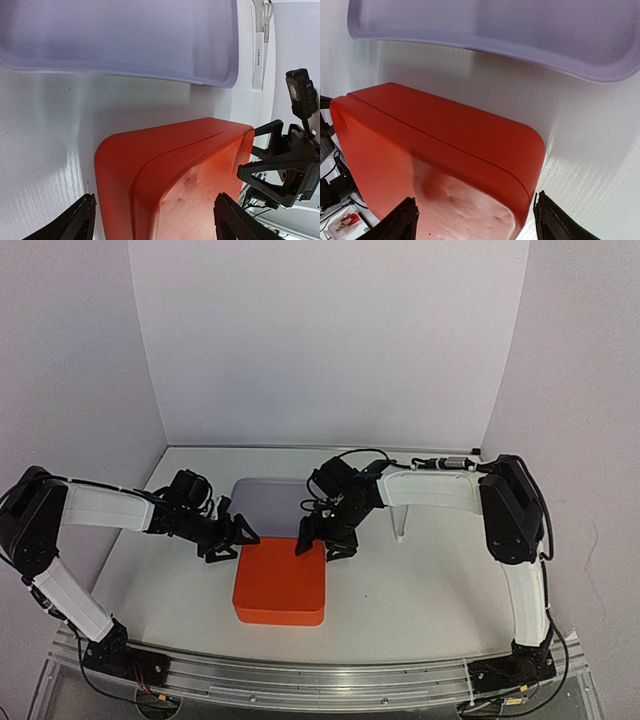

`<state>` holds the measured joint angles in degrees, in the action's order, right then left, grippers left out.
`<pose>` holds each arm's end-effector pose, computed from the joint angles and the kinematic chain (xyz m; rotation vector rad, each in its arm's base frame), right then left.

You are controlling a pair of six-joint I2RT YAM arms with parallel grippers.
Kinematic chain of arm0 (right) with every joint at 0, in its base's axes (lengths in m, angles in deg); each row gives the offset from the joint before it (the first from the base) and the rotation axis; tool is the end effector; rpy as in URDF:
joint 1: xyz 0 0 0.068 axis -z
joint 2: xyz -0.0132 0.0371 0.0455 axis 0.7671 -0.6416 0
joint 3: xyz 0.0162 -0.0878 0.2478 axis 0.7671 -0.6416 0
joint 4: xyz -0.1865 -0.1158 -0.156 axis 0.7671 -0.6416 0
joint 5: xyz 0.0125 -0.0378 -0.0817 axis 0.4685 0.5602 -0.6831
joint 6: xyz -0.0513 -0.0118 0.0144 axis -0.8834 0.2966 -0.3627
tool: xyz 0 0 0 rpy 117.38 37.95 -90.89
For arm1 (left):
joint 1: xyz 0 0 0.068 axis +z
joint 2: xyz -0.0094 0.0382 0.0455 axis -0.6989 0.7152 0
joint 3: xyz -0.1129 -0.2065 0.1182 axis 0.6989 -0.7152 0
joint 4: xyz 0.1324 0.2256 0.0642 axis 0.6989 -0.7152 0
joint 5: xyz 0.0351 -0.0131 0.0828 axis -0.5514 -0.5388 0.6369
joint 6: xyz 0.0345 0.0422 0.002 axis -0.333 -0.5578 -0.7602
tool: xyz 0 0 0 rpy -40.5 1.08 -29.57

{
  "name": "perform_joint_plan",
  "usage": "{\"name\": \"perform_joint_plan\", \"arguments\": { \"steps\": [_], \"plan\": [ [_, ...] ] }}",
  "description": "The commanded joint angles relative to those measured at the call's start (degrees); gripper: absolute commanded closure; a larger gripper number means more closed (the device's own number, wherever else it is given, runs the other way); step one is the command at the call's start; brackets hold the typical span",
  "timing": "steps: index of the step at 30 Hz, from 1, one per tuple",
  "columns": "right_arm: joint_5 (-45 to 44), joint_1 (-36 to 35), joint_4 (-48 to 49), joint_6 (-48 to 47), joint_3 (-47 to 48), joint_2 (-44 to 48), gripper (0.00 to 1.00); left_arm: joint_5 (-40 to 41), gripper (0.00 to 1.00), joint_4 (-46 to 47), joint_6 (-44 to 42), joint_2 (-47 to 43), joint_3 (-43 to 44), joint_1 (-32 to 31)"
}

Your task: Pack the chocolate

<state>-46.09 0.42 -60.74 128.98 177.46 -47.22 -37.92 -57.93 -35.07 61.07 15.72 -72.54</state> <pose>0.2945 0.3608 0.1672 -0.3146 2.8821 0.7355 0.2577 -0.1578 0.1486 -0.0937 2.6940 -1.0740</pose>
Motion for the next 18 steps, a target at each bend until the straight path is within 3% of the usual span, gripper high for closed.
{"name": "perform_joint_plan", "arguments": {
  "steps": [1, 11, 18],
  "plan": [
    [2.1, 0.6, 3.0, 0.8, -0.7, 2.9, 0.24, -2.2, 0.21, 4.2, -0.8, 1.7, -1.6, 1.3],
    [3.6, 1.6, 4.5, 2.6, -1.9, 0.8, 0.29, -4.9, 0.33, 7.7, 0.6, 5.5, -2.7, 1.9],
    [4.8, 2.2, 4.8, 4.3, -4.3, -1.1, 0.36, -6.0, 0.47, 8.2, 3.3, 6.5, -5.7, 1.9]
  ]
}}
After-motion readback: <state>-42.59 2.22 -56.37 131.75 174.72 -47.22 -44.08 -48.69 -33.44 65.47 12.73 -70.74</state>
